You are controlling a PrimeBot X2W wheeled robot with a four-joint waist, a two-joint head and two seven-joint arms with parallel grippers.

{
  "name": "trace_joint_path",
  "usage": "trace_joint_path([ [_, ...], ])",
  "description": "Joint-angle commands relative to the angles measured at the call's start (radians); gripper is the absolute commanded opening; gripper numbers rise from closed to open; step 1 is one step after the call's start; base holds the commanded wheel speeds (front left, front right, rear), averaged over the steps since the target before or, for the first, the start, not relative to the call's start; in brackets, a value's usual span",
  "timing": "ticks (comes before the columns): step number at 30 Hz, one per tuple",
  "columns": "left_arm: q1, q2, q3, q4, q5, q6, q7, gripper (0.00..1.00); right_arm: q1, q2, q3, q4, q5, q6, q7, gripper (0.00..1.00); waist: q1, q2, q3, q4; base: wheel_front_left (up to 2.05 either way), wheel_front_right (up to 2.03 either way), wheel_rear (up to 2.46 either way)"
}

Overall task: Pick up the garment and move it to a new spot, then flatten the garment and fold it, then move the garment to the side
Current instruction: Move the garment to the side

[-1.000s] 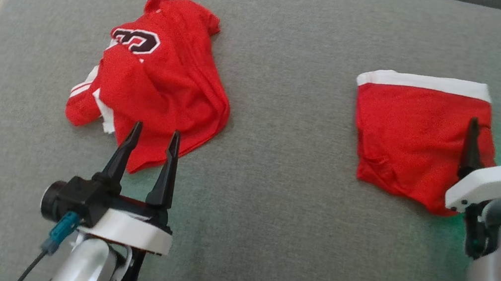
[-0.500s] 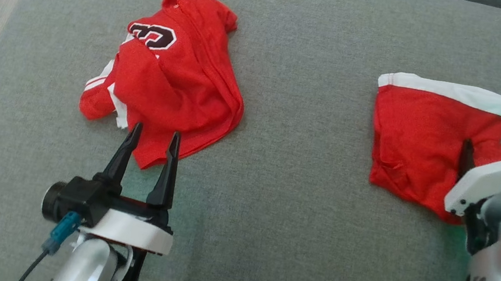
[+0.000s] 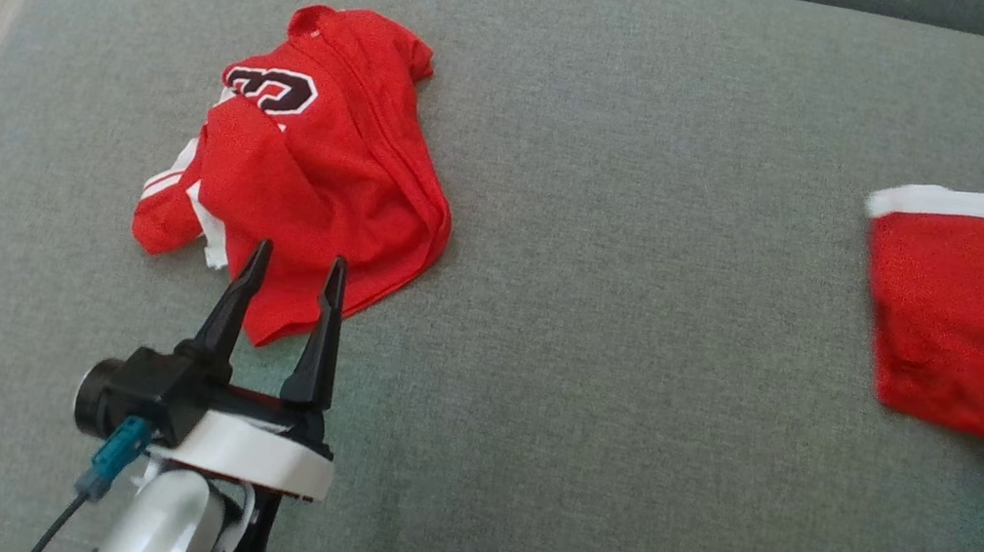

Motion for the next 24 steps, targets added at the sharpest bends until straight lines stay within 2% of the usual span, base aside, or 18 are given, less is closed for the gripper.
trace_joint_path([
  [1,-0.017,0.004,0.039,-0.033,0.011,-0.002,-0.005,1.00,-0.018,-0.034,0.027,-0.036,-0.001,-0.001,0.001,0.00,0.0001,0.0000,0.005,-0.002,0.00,0.00,0.00],
  [7,-0.029,0.004,0.054,-0.047,0.020,-0.007,-0.005,1.00,-0.003,-0.219,0.043,-0.044,-0.018,-0.001,0.041,0.00,0.0001,0.0000,0.039,-0.003,0.00,0.00,0.00],
  [12,-0.042,0.004,0.063,-0.050,0.026,-0.014,-0.005,1.00,0.007,-0.300,-0.002,-0.040,-0.004,-0.001,0.049,0.00,0.0001,0.0000,0.069,-0.004,0.00,0.00,0.00],
  [16,-0.047,0.004,0.070,-0.048,0.034,-0.018,-0.005,1.00,0.004,-0.311,-0.039,-0.056,-0.007,-0.001,0.049,0.00,0.0001,0.0000,0.083,-0.011,0.00,0.00,0.00],
  [24,-0.066,0.004,0.074,-0.036,0.048,-0.025,-0.005,1.00,-0.006,-0.258,-0.097,-0.093,-0.013,-0.001,0.055,0.00,0.0001,0.0000,0.090,-0.028,0.00,0.00,0.00],
])
